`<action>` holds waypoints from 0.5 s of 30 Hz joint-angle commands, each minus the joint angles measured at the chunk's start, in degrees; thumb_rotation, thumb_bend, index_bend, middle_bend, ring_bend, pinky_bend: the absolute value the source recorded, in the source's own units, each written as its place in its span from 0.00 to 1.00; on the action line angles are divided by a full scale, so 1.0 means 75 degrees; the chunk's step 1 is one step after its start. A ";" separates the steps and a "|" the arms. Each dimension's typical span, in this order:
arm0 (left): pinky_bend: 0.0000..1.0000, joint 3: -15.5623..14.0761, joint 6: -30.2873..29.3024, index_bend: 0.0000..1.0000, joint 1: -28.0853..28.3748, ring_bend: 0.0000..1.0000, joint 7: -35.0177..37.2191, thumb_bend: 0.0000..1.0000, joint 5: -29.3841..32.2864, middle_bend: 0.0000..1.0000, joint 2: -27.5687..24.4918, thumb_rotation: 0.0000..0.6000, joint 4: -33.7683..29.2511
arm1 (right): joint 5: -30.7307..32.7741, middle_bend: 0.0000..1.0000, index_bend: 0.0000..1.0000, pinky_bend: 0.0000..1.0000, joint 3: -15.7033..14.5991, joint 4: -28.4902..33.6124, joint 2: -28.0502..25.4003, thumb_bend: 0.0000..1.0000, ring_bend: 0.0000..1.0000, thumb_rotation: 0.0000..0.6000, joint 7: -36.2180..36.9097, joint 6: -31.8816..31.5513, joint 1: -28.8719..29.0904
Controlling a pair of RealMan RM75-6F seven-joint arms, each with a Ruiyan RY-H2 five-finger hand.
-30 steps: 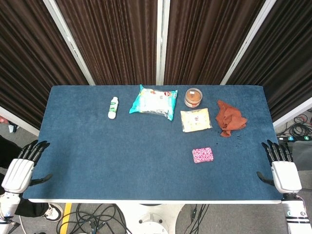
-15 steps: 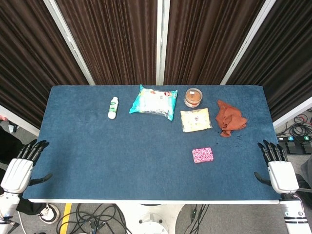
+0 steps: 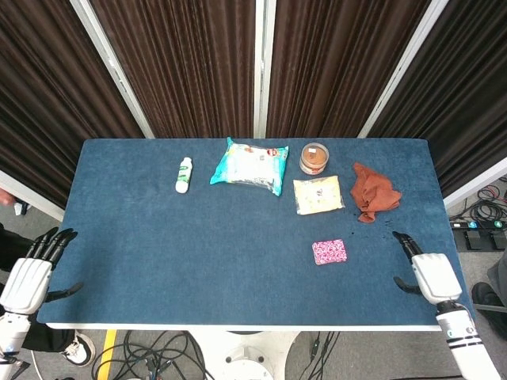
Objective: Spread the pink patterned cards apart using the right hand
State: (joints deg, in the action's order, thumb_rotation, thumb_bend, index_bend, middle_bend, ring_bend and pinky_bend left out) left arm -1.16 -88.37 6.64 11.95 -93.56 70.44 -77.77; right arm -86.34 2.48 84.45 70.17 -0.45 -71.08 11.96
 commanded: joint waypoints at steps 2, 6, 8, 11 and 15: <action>0.13 -0.0033 -0.0017 0.11 -0.0001 0.00 -0.0018 0.02 -0.0060 0.10 -0.0003 1.00 -0.0036 | 0.0377 0.14 0.13 0.83 0.0153 0.0361 0.0168 0.13 0.78 1.00 -0.0610 0.0563 0.0464; 0.13 -0.0050 -0.0075 0.11 -0.0020 0.00 -0.0014 0.02 -0.0104 0.10 -0.0042 1.00 -0.0089 | 0.0669 0.16 0.18 0.83 0.0285 0.0408 0.0323 0.13 0.78 1.00 -0.1181 0.0966 0.0788; 0.13 -0.0051 -0.0074 0.11 -0.0025 0.00 0.0017 0.02 -0.0092 0.10 -0.0053 1.00 -0.0093 | 0.0785 0.17 0.21 0.83 0.0351 0.0390 0.0472 0.13 0.78 1.00 -0.1457 0.1040 0.0898; 0.13 -0.0060 -0.0069 0.11 -0.0030 0.00 0.0091 0.02 -0.0088 0.10 -0.0052 1.00 -0.0075 | 0.1068 0.18 0.23 0.83 0.0441 0.0405 0.0650 0.13 0.78 1.00 -0.1778 0.1328 0.1115; 0.13 -0.0055 -0.0101 0.11 -0.0032 0.00 0.0179 0.02 -0.0102 0.10 -0.0049 1.00 -0.0019 | 0.1389 0.18 0.23 0.83 0.0508 0.0415 0.0874 0.14 0.78 1.00 -0.2322 0.1611 0.1383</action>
State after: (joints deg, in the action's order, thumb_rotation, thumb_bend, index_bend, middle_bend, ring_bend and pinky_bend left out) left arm -1.59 -89.08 6.41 13.21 -94.33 70.07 -77.97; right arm -77.72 5.64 87.35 75.32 -15.62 -60.65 20.75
